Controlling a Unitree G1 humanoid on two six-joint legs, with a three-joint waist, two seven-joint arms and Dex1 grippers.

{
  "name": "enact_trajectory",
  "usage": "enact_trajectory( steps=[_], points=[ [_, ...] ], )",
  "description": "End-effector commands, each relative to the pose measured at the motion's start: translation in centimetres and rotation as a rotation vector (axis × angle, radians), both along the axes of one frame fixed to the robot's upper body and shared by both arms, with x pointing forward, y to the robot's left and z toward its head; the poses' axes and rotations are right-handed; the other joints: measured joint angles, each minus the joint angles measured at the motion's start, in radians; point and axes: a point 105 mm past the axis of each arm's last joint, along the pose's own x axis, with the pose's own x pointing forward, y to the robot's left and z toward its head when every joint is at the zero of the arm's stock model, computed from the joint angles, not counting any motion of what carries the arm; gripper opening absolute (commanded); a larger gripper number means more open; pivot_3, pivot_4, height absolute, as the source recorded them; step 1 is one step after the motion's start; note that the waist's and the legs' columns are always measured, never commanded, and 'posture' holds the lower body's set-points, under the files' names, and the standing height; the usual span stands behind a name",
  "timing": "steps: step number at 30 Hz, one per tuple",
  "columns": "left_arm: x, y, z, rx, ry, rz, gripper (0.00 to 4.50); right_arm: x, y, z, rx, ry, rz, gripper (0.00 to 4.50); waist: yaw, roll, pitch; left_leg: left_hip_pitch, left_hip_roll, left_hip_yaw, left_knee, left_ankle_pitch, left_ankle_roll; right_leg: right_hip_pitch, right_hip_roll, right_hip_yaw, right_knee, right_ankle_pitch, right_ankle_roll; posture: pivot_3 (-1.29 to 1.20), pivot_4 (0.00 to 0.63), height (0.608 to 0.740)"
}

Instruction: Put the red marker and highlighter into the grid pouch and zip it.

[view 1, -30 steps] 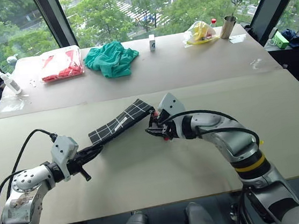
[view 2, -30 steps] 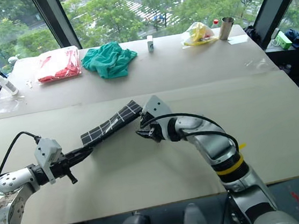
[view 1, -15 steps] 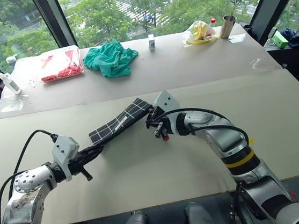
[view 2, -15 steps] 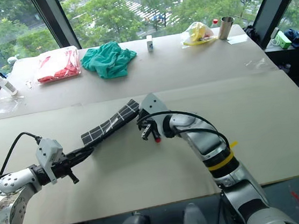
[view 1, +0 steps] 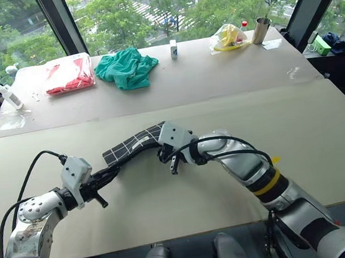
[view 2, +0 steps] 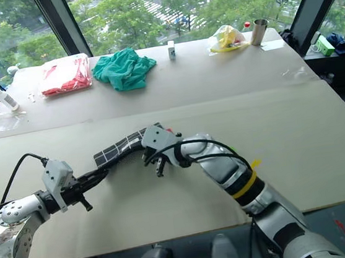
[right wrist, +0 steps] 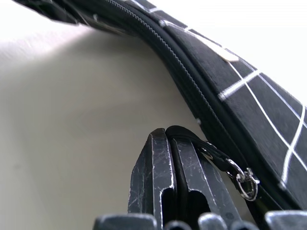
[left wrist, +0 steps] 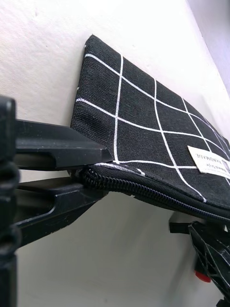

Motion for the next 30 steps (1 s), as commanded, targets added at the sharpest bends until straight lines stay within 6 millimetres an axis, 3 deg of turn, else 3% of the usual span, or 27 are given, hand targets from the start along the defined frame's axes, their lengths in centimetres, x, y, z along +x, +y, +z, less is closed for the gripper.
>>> enact_trajectory(
  steps=[1, 7, 10, 13, 17, 20, 22, 26, 30],
  points=[
    [0.0, -0.3, 0.9, 0.0, -0.024, -0.017, 0.0, -1.0, 1.8, 1.8, 0.032, -0.029, 0.125, 0.1, 0.0, 0.0, 0.0, 0.0, 0.0, 0.0, 0.0, 0.0, 0.0, 0.0, 0.0, 0.0, 0.0, 0.0, 0.0, 0.0, 0.15, 0.74],
    [0.3, -0.4, 0.9, 0.011, -0.017, -0.038, 0.0, -0.8, 2.4, 2.8, -0.015, -0.034, 0.212, 0.1, 0.0, 0.0, 0.0, 0.0, 0.0, 0.0, 0.0, 0.0, -0.001, 0.0, 0.0, 0.0, 0.0, 0.0, 0.0, 0.0, 0.15, 0.74],
    [0.3, -0.6, 0.9, 0.013, -0.015, -0.049, 0.0, 2.3, 1.8, 3.9, -0.013, -0.055, 0.093, 0.1, -0.001, 0.0, 0.0, 0.0, 0.0, 0.0, 0.0, 0.001, -0.001, 0.0, 0.0, 0.0, 0.0, 0.0, 0.0, 0.0, 0.15, 0.74],
    [0.3, -0.6, 0.9, 0.013, -0.013, -0.052, 0.0, 3.3, 1.4, 4.5, -0.002, -0.056, 0.063, 0.1, -0.002, 0.0, 0.0, 0.0, 0.0, 0.0, 0.0, 0.001, -0.001, 0.0, 0.0, 0.0, 0.001, 0.0, 0.0, 0.0, 0.15, 0.74],
    [0.2, -0.5, 0.9, 0.02, -0.008, -0.057, 0.0, 5.2, -1.3, 4.1, -0.107, -0.111, 0.009, 0.1, -0.001, 0.0, 0.0, -0.001, 0.0, 0.0, 0.0, 0.001, -0.002, 0.0, 0.0, 0.0, 0.001, 0.0, 0.0, 0.0, 0.15, 0.74],
    [0.2, -0.4, 1.0, 0.024, -0.007, -0.058, 0.0, 6.1, -2.1, 4.9, -0.088, -0.122, -0.042, 0.1, -0.001, 0.0, 0.0, -0.001, 0.0, 0.0, 0.0, 0.001, -0.002, 0.0, 0.0, 0.0, 0.0, 0.0, 0.0, 0.0, 0.15, 0.74],
    [0.2, -0.3, 1.0, 0.026, -0.005, -0.06, 0.0, 5.6, -1.5, 5.0, -0.076, -0.119, -0.016, 0.1, -0.004, 0.0, 0.0, -0.001, 0.0, 0.0, 0.0, 0.001, -0.002, -0.001, 0.0, 0.0, 0.0, 0.0, 0.0, 0.0, 0.15, 0.74],
    [0.3, -0.1, 1.1, 0.033, -0.004, -0.064, 0.0, 1.8, 2.1, 5.2, -0.002, -0.048, 0.142, 0.1, -0.025, 0.0, 0.0, -0.001, 0.002, 0.0, -0.002, 0.001, -0.002, -0.002, 0.001, 0.0, 0.002, 0.0, 0.0, 0.0, 0.15, 0.74],
    [0.3, -0.1, 1.3, 0.036, -0.004, -0.069, 0.0, -0.3, 4.3, 5.4, 0.046, 0.012, 0.212, 0.1, -0.027, 0.0, 0.0, -0.001, 0.003, 0.0, -0.003, 0.001, -0.002, -0.002, 0.002, -0.001, 0.004, 0.0, 0.0, 0.0, 0.15, 0.74]
  ],
)
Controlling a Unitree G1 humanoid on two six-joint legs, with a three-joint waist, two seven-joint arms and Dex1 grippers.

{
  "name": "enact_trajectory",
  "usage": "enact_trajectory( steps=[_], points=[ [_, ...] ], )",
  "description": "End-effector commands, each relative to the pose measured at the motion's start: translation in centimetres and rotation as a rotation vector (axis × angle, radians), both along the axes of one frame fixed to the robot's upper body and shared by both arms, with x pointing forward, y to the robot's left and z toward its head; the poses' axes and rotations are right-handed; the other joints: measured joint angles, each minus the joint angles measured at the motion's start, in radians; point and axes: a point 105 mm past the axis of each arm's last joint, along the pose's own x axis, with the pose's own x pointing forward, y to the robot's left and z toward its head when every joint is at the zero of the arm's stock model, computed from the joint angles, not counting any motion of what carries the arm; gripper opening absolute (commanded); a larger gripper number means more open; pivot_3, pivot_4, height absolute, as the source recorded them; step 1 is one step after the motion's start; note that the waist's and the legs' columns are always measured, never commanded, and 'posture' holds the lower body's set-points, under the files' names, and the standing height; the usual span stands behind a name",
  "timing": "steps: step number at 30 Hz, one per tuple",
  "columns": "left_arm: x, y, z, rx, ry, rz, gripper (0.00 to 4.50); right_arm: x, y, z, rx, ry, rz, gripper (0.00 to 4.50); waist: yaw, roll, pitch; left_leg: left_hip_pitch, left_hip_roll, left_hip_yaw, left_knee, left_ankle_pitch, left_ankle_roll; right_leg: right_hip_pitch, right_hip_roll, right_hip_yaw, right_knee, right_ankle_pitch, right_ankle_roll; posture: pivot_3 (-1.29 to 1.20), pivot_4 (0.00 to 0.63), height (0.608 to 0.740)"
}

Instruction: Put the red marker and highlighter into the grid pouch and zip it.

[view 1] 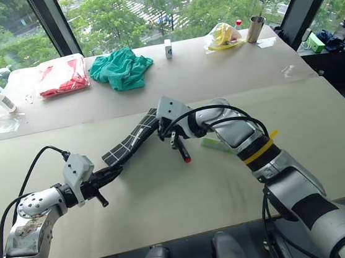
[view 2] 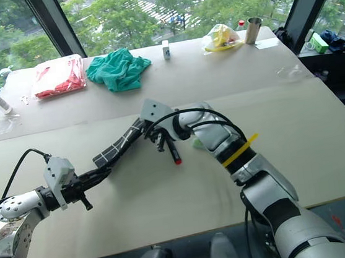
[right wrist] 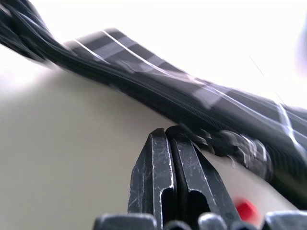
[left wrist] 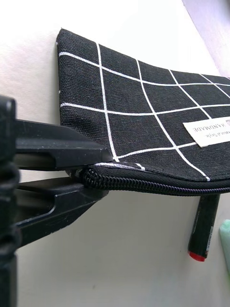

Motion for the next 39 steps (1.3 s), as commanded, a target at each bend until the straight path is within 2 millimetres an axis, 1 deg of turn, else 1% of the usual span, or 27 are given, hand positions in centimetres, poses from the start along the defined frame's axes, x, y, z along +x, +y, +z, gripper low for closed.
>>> enact_trajectory(
  steps=[1, 4, 7, 8, 10, 11, 12, 15, 18, 20, 22, 24, 28, 31, 34, 37, 39],
  points=[
    [0.1, 0.2, 0.7, 0.013, -0.015, -0.01, 0.0, -2.2, 2.1, 1.3, 0.05, 0.028, 0.092, 0.1, 0.004, 0.0, 0.0, 0.0, 0.0, 0.0, 0.0, 0.0, 0.0, 0.0, 0.0, 0.0, 0.0, 0.0, 0.0, 0.0, 0.15, 0.74],
    [0.0, 0.2, 0.7, 0.013, -0.013, -0.01, 0.0, -3.3, 3.0, 0.7, 0.035, 0.062, 0.136, 0.1, 0.012, 0.0, 0.0, 0.0, 0.0, -0.001, 0.0, 0.0, 0.0, 0.001, 0.0, 0.0, -0.001, 0.0, 0.0, 0.0, 0.15, 0.74],
    [-0.1, 0.0, 0.6, 0.01, -0.009, -0.01, 0.0, -3.7, 3.2, -0.9, -0.019, 0.072, 0.153, 0.1, 0.012, 0.0, 0.0, 0.0, -0.001, -0.001, 0.0, 0.0, 0.0, 0.001, -0.001, 0.0, -0.002, 0.0, -0.001, 0.0, 0.15, 0.74],
    [-0.2, 0.0, 0.5, 0.009, -0.008, -0.011, 0.0, -3.8, 3.1, -1.4, -0.039, 0.069, 0.16, 0.1, 0.01, 0.0, 0.0, 0.0, -0.001, -0.001, 0.0, 0.0, 0.0, 0.001, -0.001, 0.0, -0.002, 0.0, -0.001, 0.0, 0.15, 0.74],
    [-0.3, -0.1, 0.5, 0.003, -0.007, -0.008, 0.0, -3.3, 2.1, -3.2, -0.141, 0.007, 0.16, 0.1, 0.008, 0.0, 0.0, 0.0, -0.001, -0.001, 0.0, 0.0, -0.001, 0.001, 0.0, 0.0, -0.001, 0.0, -0.001, 0.0, 0.15, 0.74],
    [-0.3, -0.1, 0.6, 0.001, -0.007, -0.007, 0.0, -3.0, 1.6, -3.7, -0.169, -0.012, 0.151, 0.1, 0.009, 0.0, 0.0, 0.0, -0.001, -0.001, 0.0, 0.0, -0.001, 0.001, 0.0, 0.0, -0.001, 0.0, -0.001, 0.0, 0.15, 0.74],
    [-0.4, -0.1, 0.6, 0.0, -0.007, -0.005, 0.0, -2.8, 1.4, -3.8, -0.168, -0.003, 0.141, 0.1, 0.009, 0.0, 0.0, 0.0, -0.001, -0.001, 0.0, 0.0, -0.001, 0.001, -0.001, 0.0, -0.002, 0.0, -0.001, 0.0, 0.15, 0.74],
    [-0.4, 0.0, 0.5, 0.0, -0.004, -0.001, 0.0, -3.6, 2.0, -2.7, -0.111, 0.031, 0.178, 0.1, 0.007, 0.0, 0.0, 0.0, -0.001, 0.0, 0.0, 0.0, -0.001, 0.0, -0.001, 0.0, -0.002, 0.0, -0.001, 0.0, 0.15, 0.74],
    [-0.4, 0.0, 0.5, -0.001, -0.004, -0.001, 0.0, -4.3, 3.2, -2.0, -0.07, 0.054, 0.208, 0.1, 0.002, 0.0, 0.0, 0.0, 0.0, 0.0, 0.0, 0.0, -0.001, 0.0, 0.0, 0.0, -0.002, 0.0, -0.001, 0.0, 0.15, 0.74],
    [-0.2, -0.1, 0.6, -0.002, -0.005, -0.002, 0.0, -4.8, 4.4, -0.6, 0.006, 0.109, 0.225, 0.1, 0.003, 0.0, 0.0, 0.0, 0.0, 0.0, 0.0, 0.0, -0.001, 0.0, 0.0, 0.0, -0.001, 0.0, -0.001, 0.0, 0.15, 0.74],
    [-0.1, -0.2, 0.6, -0.003, -0.006, -0.004, 0.0, -5.2, 5.1, 0.3, 0.051, 0.142, 0.243, 0.1, 0.004, 0.0, 0.0, 0.0, 0.0, 0.0, 0.0, 0.0, -0.001, 0.0, 0.0, 0.0, -0.002, 0.0, -0.001, 0.0, 0.15, 0.74],
    [0.0, -0.2, 0.6, -0.004, -0.005, -0.006, 0.0, -5.3, 5.4, 0.5, 0.06, 0.157, 0.246, 0.1, 0.007, 0.0, 0.0, 0.0, 0.0, -0.001, 0.0, 0.0, -0.001, 0.0, 0.0, 0.0, -0.001, 0.0, -0.001, 0.0, 0.15, 0.74],
    [-0.1, -0.5, 0.5, -0.008, -0.003, -0.011, 0.0, -5.7, 5.8, -0.1, 0.049, 0.194, 0.264, 0.1, 0.012, 0.0, 0.0, 0.0, -0.001, -0.001, 0.0, 0.0, -0.001, 0.001, 0.0, 0.0, -0.002, 0.0, -0.001, 0.0, 0.15, 0.74],
    [-0.1, -0.5, 0.5, -0.01, -0.003, -0.009, 0.0, -4.7, 5.5, -0.5, 0.038, 0.173, 0.227, 0.1, 0.007, 0.0, 0.0, 0.0, -0.001, -0.001, 0.0, 0.0, -0.001, 0.001, 0.0, -0.001, -0.001, 0.001, -0.001, 0.0, 0.15, 0.74],
    [-0.3, -0.4, 0.4, -0.01, -0.002, -0.002, 0.0, -3.3, 4.2, -1.0, 0.037, 0.147, 0.184, 0.74, 0.006, 0.0, 0.0, 0.0, -0.001, -0.001, 0.0, 0.0, -0.001, 0.0, 0.0, 0.0, -0.001, 0.001, -0.001, 0.0, 0.15, 0.74],
    [-0.5, -0.2, 0.5, -0.01, -0.003, 0.005, 0.0, -2.5, 2.8, -1.1, 0.033, 0.166, 0.142, 1.75, 0.005, 0.0, 0.0, 0.0, -0.001, -0.001, 0.0, 0.0, -0.001, 0.0, 0.0, -0.001, -0.001, 0.001, -0.001, 0.0, 0.15, 0.74],
    [-0.5, 0.0, 0.6, -0.01, -0.008, 0.013, 0.0, -2.0, 1.7, -0.8, 0.046, 0.235, 0.094, 2.39, 0.006, 0.0, 0.0, 0.0, -0.001, -0.001, 0.0, 0.0, -0.001, 0.0, 0.0, -0.001, -0.001, 0.001, -0.001, 0.0, 0.15, 0.74]
  ],
)
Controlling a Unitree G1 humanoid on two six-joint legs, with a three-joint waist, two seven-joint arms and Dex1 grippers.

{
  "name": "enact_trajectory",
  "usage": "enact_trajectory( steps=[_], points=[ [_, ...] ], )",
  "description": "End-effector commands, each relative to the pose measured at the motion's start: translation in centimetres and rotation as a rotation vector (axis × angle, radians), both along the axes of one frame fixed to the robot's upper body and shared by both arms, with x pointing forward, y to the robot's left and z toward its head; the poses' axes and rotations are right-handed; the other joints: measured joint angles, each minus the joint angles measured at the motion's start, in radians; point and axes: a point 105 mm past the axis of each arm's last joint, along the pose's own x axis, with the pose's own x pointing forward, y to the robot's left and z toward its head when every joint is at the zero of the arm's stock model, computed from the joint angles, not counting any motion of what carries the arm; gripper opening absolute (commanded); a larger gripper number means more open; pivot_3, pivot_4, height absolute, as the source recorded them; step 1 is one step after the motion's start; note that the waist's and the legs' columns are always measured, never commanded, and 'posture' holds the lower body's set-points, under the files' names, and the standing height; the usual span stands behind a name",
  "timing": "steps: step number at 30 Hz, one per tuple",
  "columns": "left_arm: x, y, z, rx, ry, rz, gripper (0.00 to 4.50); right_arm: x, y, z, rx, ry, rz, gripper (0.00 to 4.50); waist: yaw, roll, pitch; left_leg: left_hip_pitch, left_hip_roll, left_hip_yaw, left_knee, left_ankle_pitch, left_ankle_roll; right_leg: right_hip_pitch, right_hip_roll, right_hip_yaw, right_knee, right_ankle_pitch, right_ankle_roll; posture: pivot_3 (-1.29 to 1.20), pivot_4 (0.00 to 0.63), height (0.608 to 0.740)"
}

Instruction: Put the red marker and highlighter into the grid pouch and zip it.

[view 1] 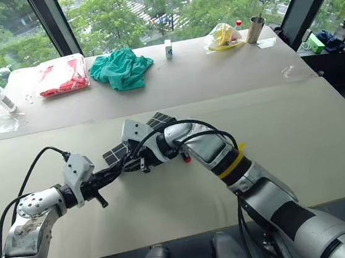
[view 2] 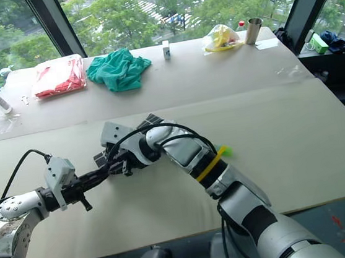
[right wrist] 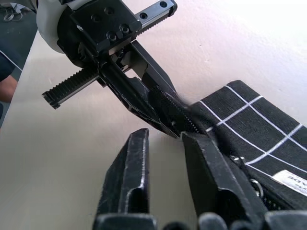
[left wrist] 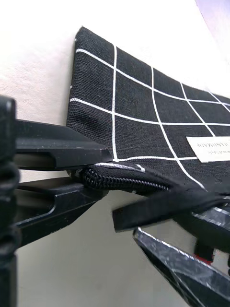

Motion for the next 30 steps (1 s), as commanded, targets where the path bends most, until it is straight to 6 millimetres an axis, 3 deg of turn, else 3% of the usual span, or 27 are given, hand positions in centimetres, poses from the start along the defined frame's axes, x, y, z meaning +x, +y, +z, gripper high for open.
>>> enact_trajectory(
  steps=[1, 5, 10, 15, 22, 30],
  points=[
    [-0.3, 0.2, 1.3, -0.008, -0.047, -0.004, 0.0, 0.8, -2.5, 1.8, 0.053, 0.073, -0.057, 2.78, 0.0, 0.0, 0.0, 0.0, 0.0, 0.0, 0.0, 0.0, 0.0, 0.0, 0.0, 0.0, 0.0, 0.0, 0.0, 0.0, 0.15, 0.74],
    [-0.6, 1.1, 2.2, -0.02, -0.062, 0.002, 0.0, 0.1, -6.1, 3.8, 0.093, 0.063, -0.022, 2.78, 0.01, 0.0, 0.0, -0.001, 0.0, 0.0, 0.0, 0.0, 0.0, 0.001, 0.0, 0.0, -0.001, 0.0, 0.0, 0.0, 0.15, 0.74],
    [-2.9, 3.0, 4.3, -0.112, -0.077, -0.043, 0.0, -1.6, -12.6, 6.5, 0.196, -0.05, -0.026, 2.78, 0.009, 0.0, 0.0, -0.002, 0.001, 0.0, 0.001, -0.001, 0.002, 0.0, -0.001, -0.001, -0.003, 0.0, 0.0, 0.0, 0.15, 0.74],
    [-4.5, 3.9, 4.8, -0.137, -0.059, -0.084, 0.0, 1.7, -19.6, 6.6, 0.098, -0.279, -0.366, 2.78, 0.014, 0.0, 0.0, 0.001, 0.001, 0.004, 0.0, -0.006, 0.011, 0.001, 0.0, -0.001, -0.006, 0.0, 0.0, 0.0, 0.15, 0.74],
    [-4.7, 3.6, 3.6, -0.112, -0.031, -0.118, 0.0, 1.8, -21.7, 3.7, -0.068, -0.355, -0.426, 2.78, 0.026, 0.0, 0.0, 0.001, 0.001, 0.007, 0.0, -0.006, 0.011, 0.002, -0.001, 0.001, -0.008, 0.0, -0.001, 0.0, 0.15, 0.74],
    [-4.7, 3.2, 3.1, -0.088, -0.016, -0.159, 0.0, 0.5, -22.4, 0.2, -0.182, -0.232, -0.407, 2.78, 0.03, 0.0, 0.0, 0.001, 0.002, 0.007, 0.001, -0.007, 0.011, 0.003, -0.001, 0.0, -0.01, 0.001, -0.001, 0.0, 0.15, 0.74]
  ],
)
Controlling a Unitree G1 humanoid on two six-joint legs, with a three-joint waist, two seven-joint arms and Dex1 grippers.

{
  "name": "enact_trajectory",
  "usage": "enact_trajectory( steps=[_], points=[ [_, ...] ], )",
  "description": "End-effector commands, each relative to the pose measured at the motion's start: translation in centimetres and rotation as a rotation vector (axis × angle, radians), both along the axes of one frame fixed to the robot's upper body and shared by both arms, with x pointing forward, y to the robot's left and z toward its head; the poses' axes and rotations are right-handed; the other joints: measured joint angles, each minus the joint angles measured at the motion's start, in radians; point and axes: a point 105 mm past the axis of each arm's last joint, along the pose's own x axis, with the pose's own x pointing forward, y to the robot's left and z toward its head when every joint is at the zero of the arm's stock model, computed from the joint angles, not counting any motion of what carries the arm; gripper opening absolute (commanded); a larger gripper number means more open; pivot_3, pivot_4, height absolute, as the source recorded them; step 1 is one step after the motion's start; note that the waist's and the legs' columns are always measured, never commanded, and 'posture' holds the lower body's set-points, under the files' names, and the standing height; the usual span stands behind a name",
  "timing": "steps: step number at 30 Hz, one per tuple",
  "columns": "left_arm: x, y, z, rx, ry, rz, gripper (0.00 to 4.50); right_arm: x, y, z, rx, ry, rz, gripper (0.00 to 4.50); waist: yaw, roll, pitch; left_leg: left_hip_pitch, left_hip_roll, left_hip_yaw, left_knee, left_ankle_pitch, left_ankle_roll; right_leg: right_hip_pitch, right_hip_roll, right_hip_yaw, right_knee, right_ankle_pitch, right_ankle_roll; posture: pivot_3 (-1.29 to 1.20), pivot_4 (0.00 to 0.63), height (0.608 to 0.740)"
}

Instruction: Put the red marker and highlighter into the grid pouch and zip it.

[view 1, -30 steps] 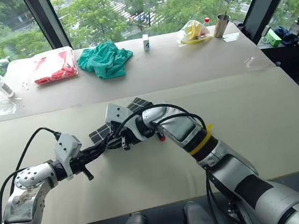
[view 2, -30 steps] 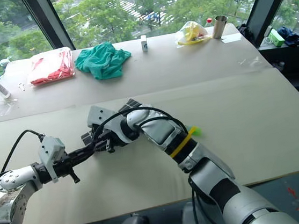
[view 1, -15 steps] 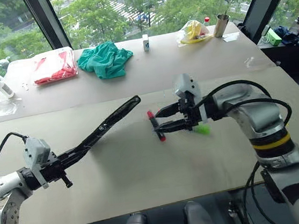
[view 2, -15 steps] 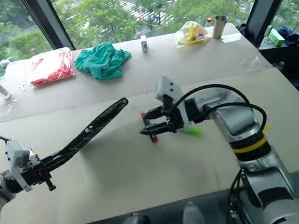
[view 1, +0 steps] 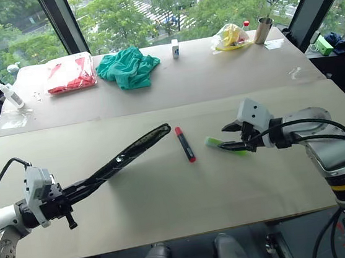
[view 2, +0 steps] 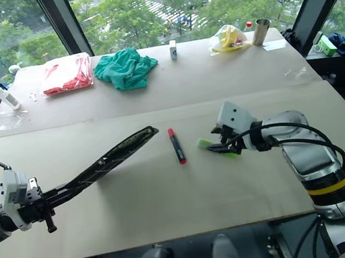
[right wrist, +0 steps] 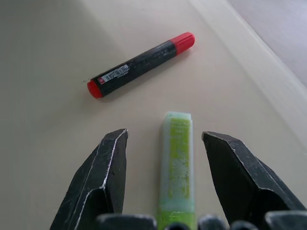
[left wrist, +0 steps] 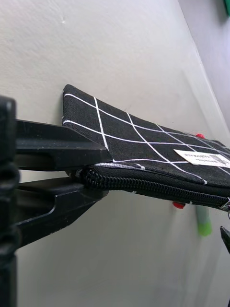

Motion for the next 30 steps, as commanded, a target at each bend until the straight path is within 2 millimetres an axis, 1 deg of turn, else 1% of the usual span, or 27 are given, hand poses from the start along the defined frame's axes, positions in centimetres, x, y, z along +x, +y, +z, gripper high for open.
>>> enact_trajectory(
  steps=[1, 4, 7, 9, 12, 14, 16, 19, 21, 24, 27, 28, 30],
  points=[
    [0.0, 0.2, 0.6, 0.027, -0.03, -0.019, 0.0, 0.1, -0.3, -0.5, -0.054, -0.002, -0.014, 2.78, 0.0, 0.0, 0.0, 0.0, 0.0, 0.0, 0.0, 0.0, 0.0, 0.0, 0.0, 0.0, 0.0, 0.0, 0.0, 0.0, 0.15, 0.74],
    [0.0, 0.0, 0.6, 0.04, -0.027, -0.038, 0.0, 1.0, -1.0, -1.9, -0.09, 0.019, -0.061, 2.78, -0.001, 0.0, 0.0, 0.0, 0.0, 0.0, 0.0, 0.0, 0.0, 0.0, 0.0, 0.0, 0.0, 0.0, 0.0, 0.0, 0.15, 0.74],
    [-0.1, -0.1, 0.6, 0.043, -0.026, -0.046, 0.0, 1.9, -1.4, -2.7, -0.127, 0.007, -0.083, 2.78, -0.001, 0.0, 0.0, 0.0, 0.0, 0.0, 0.0, 0.0, 0.0, 0.0, 0.0, 0.0, 0.0, 0.0, 0.0, 0.0, 0.15, 0.74],
    [-0.2, -0.3, 0.4, 0.051, -0.022, -0.058, 0.0, 2.5, -1.5, -2.9, -0.136, -0.005, -0.093, 2.78, -0.002, 0.0, 0.0, 0.001, 0.0, 0.0, 0.0, 0.0, 0.0, 0.001, 0.0, 0.0, 0.0, 0.0, 0.0, 0.0, 0.15, 0.74],
    [-0.5, -0.4, 0.0, 0.073, -0.01, -0.073, 0.0, 3.3, -1.4, -2.5, -0.121, -0.014, -0.104, 2.78, -0.002, 0.0, 0.0, 0.001, 0.0, 0.0, 0.0, 0.0, 0.0, 0.0, 0.0, 0.0, 0.0, 0.0, 0.0, 0.0, 0.15, 0.74],
    [-0.6, -0.5, -0.2, 0.078, -0.007, -0.075, 0.0, 3.4, -1.4, -2.4, -0.114, -0.01, -0.101, 2.78, -0.004, 0.0, 0.0, 0.001, 0.001, 0.0, 0.0, 0.0, 0.0, 0.0, 0.0, 0.0, 0.0, 0.0, 0.0, 0.0, 0.15, 0.74],
    [-0.7, -0.6, -0.3, 0.08, -0.007, -0.076, 0.0, 3.4, -1.4, -2.6, -0.129, -0.005, -0.097, 2.78, -0.003, 0.0, 0.0, 0.001, 0.001, 0.0, 0.0, 0.0, 0.0, 0.0, 0.0, 0.0, 0.0, 0.0, -0.001, 0.0, 0.15, 0.74],
    [-0.9, -0.7, -0.4, 0.083, -0.008, -0.079, 0.0, 3.2, -1.6, -3.5, -0.15, 0.018, -0.096, 2.78, -0.003, 0.0, 0.0, 0.001, 0.001, 0.0, 0.0, 0.0, 0.0, 0.0, 0.0, 0.0, 0.0, 0.0, -0.001, 0.0, 0.15, 0.74],
    [-0.8, -0.8, -0.5, 0.083, -0.01, -0.079, 0.0, 3.0, -1.9, -4.6, -0.175, 0.049, -0.104, 2.78, -0.003, 0.0, 0.0, 0.001, 0.001, 0.0, 0.0, 0.0, 0.0, 0.001, 0.0, 0.0, -0.001, 0.0, -0.001, 0.0, 0.15, 0.74],
    [-0.8, -0.8, -0.4, 0.086, -0.015, -0.08, 0.0, 2.2, -2.0, -5.8, -0.194, 0.093, -0.082, 2.06, -0.003, -0.001, -0.001, 0.002, 0.001, 0.0, 0.0, 0.0, 0.0, 0.002, 0.001, -0.001, 0.0, 0.0, -0.001, 0.0, 0.15, 0.74],
    [-0.8, -0.9, -0.3, 0.089, -0.021, -0.079, 0.0, 1.7, -1.7, -6.0, -0.189, 0.111, -0.062, 1.09, -0.002, -0.002, -0.002, 0.003, 0.001, 0.0, 0.0, 0.0, 0.0, 0.003, 0.001, 0.0, -0.001, 0.0, -0.001, 0.0, 0.15, 0.74],
    [-0.8, -0.9, -0.3, 0.09, -0.022, -0.079, 0.0, 1.6, -1.7, -6.0, -0.187, 0.113, -0.058, 1.01, 0.0, -0.003, -0.002, 0.003, 0.001, 0.0, 0.0, 0.0, 0.0, 0.003, 0.001, -0.001, -0.001, 0.0, -0.001, 0.0, 0.15, 0.74],
    [-0.8, -0.9, -0.3, 0.092, -0.023, -0.079, 0.0, 1.7, -1.7, -5.9, -0.183, 0.113, -0.064, 1.01, 0.001, -0.003, -0.002, 0.004, 0.001, 0.0, 0.0, 0.0, 0.0, 0.004, 0.001, -0.001, -0.001, 0.0, -0.001, 0.0, 0.15, 0.74]
  ],
)
